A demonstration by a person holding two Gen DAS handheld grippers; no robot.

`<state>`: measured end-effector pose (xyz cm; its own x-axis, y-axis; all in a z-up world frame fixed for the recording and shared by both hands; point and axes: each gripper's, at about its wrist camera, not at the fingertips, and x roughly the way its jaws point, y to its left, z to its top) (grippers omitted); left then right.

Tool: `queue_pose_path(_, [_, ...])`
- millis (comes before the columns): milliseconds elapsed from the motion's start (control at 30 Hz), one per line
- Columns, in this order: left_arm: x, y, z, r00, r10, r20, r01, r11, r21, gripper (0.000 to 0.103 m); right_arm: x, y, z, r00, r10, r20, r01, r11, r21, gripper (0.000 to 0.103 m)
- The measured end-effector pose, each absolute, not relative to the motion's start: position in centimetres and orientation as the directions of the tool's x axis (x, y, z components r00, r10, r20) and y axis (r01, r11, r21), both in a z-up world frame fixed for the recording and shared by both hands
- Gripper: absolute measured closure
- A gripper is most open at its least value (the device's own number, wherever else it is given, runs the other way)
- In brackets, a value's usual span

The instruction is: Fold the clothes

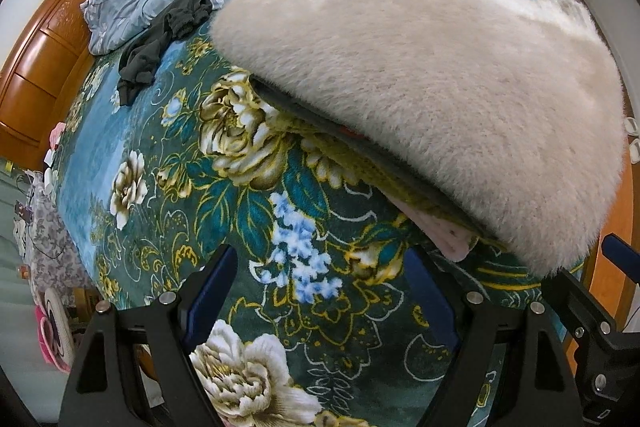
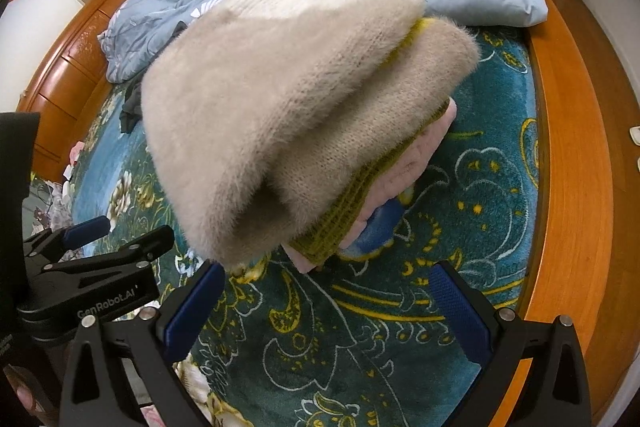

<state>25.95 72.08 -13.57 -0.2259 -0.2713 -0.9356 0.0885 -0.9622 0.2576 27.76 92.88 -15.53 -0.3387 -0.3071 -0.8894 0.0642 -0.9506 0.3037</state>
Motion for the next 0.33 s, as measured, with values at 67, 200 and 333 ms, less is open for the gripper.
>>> queue_pose_path(67, [25.93, 72.03, -13.53, -0.228, -0.271, -0.935, 0.092, -0.962, 0.256, 0.017, 27.72, 92.83, -15.59, -0.336, -0.307, -0.891, 0.065, -0.951, 0.303, 0.000])
queue_pose_path(200, [25.96, 71.98, -13.09, -0.256, -0.275, -0.927, 0.098, -0.961, 0.258, 0.017, 27.63, 92.79, -15.59, -0.332, -0.307, -0.892, 0.066, -0.951, 0.302, 0.000])
queue_pose_path(333, [25.60, 72.09, -13.25, -0.245, -0.259, -0.934, 0.084, -0.966, 0.246, 0.017, 27.58, 92.65, -15.55, -0.329, -0.305, -0.893, 0.069, -0.952, 0.300, 0.000])
